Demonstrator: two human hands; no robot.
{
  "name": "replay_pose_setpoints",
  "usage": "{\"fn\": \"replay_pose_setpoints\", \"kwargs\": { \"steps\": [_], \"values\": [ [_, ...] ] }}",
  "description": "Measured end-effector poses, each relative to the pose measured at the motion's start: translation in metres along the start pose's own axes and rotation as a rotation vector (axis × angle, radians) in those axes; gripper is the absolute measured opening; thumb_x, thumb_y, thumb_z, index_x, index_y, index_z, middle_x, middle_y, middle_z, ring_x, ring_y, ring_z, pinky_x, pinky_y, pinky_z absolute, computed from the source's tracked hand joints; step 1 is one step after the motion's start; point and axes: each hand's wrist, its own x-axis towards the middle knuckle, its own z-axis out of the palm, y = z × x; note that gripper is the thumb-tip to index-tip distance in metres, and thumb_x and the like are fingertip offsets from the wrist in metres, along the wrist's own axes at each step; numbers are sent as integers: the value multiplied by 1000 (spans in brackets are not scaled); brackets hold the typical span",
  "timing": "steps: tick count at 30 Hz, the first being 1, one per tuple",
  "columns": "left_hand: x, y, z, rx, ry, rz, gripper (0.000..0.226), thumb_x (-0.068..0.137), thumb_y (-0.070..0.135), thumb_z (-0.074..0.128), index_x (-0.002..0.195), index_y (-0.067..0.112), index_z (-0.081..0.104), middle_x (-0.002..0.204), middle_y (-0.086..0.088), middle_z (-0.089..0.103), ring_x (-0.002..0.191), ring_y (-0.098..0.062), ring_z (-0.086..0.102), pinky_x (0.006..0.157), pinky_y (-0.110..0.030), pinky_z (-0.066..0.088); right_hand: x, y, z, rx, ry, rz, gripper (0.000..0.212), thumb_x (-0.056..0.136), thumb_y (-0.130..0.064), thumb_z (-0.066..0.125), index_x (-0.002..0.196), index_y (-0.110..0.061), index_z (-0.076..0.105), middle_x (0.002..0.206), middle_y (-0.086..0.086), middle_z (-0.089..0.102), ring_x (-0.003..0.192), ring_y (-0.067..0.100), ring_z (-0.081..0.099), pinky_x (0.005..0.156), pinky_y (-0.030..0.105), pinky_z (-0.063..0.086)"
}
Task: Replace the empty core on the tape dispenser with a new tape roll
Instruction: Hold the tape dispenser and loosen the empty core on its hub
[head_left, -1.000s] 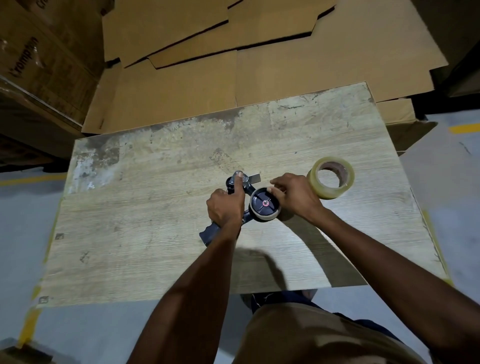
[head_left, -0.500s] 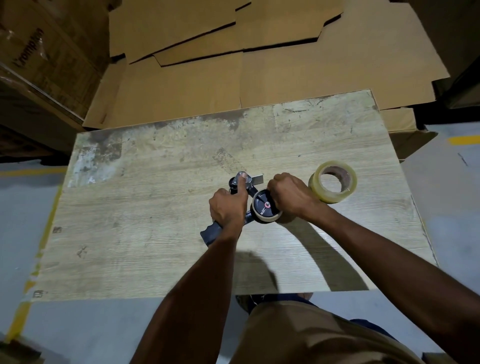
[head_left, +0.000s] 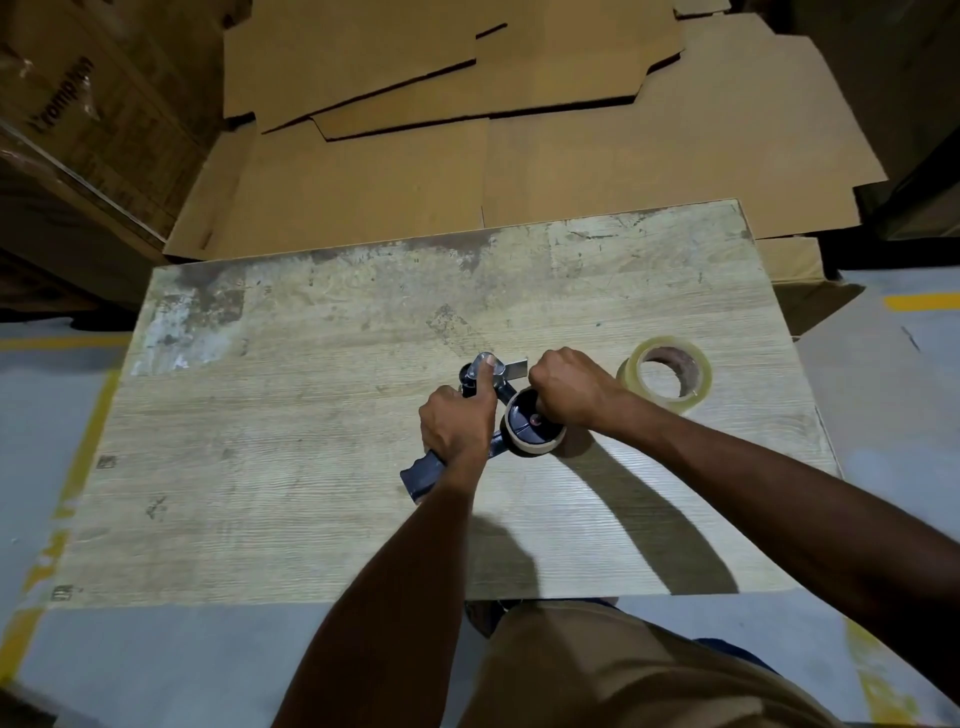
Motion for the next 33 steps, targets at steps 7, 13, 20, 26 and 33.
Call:
{"fn": "replay_pose_setpoints", "kwargs": {
  "steps": [7,13,20,26,33],
  "values": [
    [-1,2,1,-13,11,-29,82,79,91,51,68,10,56,73,-7,60,68,-27,57,60,-32,44,-2,-1,7,-25,38,-28,23,88,-22,69,85,1,73,86,20,72,77,37,68,63,33,37],
    [1,-1,0,-55,4,-27,83,77,92,53,64,9,54,71,-9,62,68,-28,60,57,-32,38,-27,7,41,207,357,102,16,83,-15,72,75,-3,66,71,13,61,65,33,59,54,33,36],
    [1,-1,1,-65,-2,-29,88,73,96,49,68,9,60,76,-11,67,70,-30,65,57,-34,49,-64,-20,89,295,509,-126,19,90,-22,75,107,-13,72,98,5,64,90,23,54,75,36,42],
    [1,-2,1,-59,-4,-22,91,72,97,47,70,7,62,76,-13,68,70,-31,66,56,-34,48,-60,-29,94,249,552,-48,19,82,-21,82,96,-14,72,91,3,64,86,24,54,72,34,31],
    [0,-1,-1,-65,-11,-31,86,76,93,51,69,8,61,77,-11,67,70,-29,64,55,-32,42,-63,-46,99,261,628,1,11,79,-13,77,87,-10,70,88,7,62,81,27,52,70,37,35]
  ]
}}
